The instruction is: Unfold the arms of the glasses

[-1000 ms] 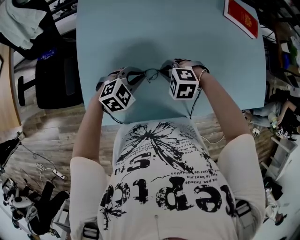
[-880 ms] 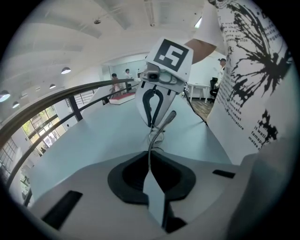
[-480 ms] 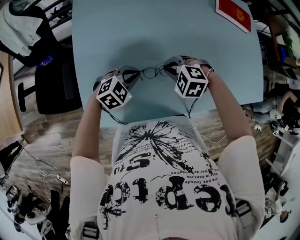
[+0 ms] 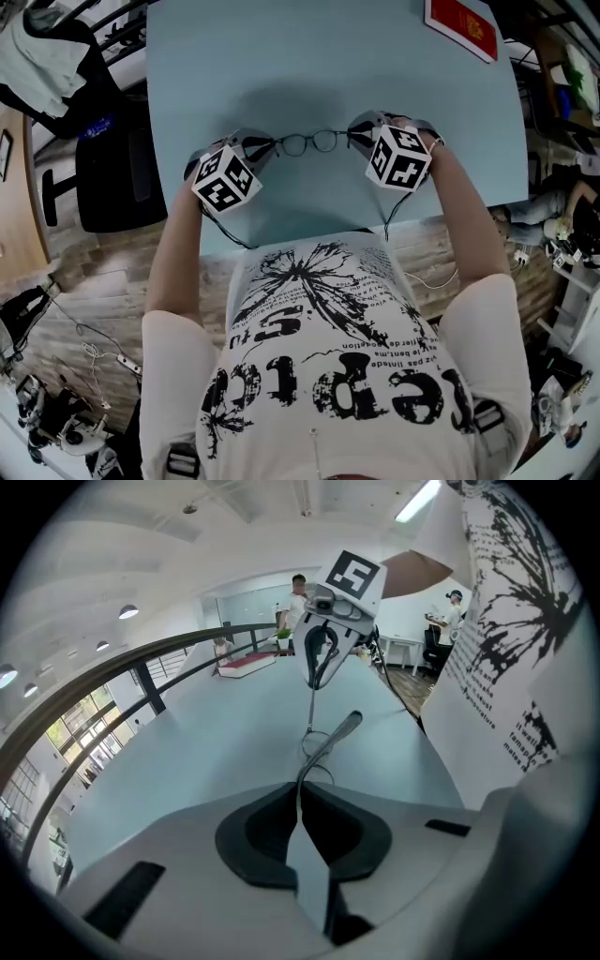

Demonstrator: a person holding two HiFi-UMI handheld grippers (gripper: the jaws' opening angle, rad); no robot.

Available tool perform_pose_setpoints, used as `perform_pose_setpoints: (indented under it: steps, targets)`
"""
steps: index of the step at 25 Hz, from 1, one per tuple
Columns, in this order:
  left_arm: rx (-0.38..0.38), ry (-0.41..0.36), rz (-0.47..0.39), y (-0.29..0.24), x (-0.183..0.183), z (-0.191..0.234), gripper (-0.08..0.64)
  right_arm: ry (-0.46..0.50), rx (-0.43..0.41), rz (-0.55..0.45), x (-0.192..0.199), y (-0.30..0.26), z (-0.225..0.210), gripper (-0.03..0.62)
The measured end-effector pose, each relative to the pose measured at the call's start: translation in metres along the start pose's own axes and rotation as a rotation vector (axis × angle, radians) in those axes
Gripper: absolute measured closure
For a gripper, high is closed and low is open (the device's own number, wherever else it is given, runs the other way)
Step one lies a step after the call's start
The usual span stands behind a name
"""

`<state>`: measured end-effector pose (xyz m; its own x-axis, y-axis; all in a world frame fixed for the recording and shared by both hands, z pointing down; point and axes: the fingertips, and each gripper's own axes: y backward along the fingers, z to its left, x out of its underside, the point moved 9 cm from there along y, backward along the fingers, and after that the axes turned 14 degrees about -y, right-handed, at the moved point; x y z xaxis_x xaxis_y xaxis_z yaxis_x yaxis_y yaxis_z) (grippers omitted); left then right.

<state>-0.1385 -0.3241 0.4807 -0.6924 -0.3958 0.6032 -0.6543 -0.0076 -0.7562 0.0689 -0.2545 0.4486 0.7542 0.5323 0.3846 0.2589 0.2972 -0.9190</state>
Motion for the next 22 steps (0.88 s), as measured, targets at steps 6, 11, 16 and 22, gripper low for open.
perform_pose_setpoints:
  steps: [6, 11, 16, 22]
  targets:
    - [-0.030, 0.034, -0.022, -0.001, 0.000, 0.003, 0.529, 0.000, 0.002, 0.022, 0.007, -0.007, 0.002, 0.568]
    - [-0.051, 0.060, -0.028, -0.002, -0.004, -0.001, 0.529, -0.015, 0.000, 0.005, 0.008, -0.008, 0.003, 0.566]
    - [-0.069, 0.101, -0.032, 0.000, -0.002, -0.003, 0.528, -0.054, -0.015, -0.008, 0.007, -0.008, 0.002, 0.561]
    - [-0.105, 0.139, -0.061, 0.015, -0.003, -0.008, 0.491, -0.124, -0.008, -0.061, 0.010, 0.005, 0.002, 0.472]
